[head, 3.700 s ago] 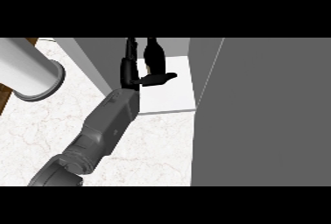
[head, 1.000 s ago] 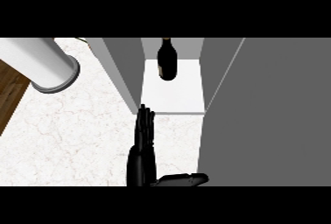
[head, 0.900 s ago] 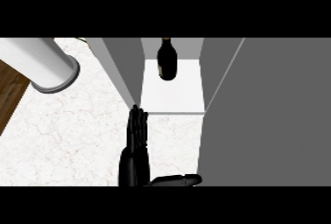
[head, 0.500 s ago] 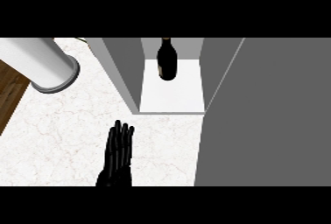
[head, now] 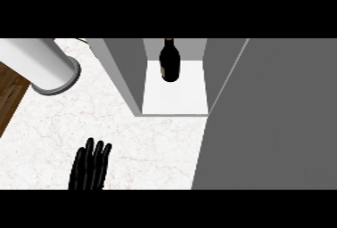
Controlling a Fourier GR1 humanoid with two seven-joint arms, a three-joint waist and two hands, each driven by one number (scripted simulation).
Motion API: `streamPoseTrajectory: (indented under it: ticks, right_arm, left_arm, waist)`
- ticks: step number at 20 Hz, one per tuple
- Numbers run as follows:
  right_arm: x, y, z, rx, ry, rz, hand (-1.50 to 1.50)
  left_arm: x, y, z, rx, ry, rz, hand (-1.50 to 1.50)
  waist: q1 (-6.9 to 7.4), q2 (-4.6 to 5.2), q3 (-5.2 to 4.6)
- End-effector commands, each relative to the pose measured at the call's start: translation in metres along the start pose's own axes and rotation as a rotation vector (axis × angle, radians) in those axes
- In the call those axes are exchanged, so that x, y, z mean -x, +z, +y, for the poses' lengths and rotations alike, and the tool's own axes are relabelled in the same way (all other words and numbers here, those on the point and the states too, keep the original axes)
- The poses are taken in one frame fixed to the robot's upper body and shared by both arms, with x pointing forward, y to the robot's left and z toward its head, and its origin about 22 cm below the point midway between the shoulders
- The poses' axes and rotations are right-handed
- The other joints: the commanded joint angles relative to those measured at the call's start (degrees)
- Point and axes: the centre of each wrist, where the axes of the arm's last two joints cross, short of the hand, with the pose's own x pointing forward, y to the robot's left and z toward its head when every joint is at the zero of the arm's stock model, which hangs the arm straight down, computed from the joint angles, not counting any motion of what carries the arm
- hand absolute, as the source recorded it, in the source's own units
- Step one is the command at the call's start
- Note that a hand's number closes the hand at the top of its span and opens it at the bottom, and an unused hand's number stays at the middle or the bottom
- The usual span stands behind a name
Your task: Pick up the wine, place it into the cabinet and close the cabinet
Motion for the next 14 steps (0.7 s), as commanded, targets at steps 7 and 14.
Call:
streamPoseTrajectory:
  ticks: [7, 14]
  right_arm:
    - [-0.008, 0.018, 0.028, -0.158, -0.220, 0.024, 1.50]
    - [-0.022, 0.019, 0.062, -0.372, -0.143, -0.015, 1.50]
  left_arm:
    - [-0.036, -0.004, 0.044, -0.025, -0.022, -0.033, -1.50]
    - [-0.050, -0.009, 0.068, -0.079, -0.015, -0.064, -1.50]
  waist:
    - [0.25, 0.01, -0.01]
    - [0.05, -0.22, -0.06]
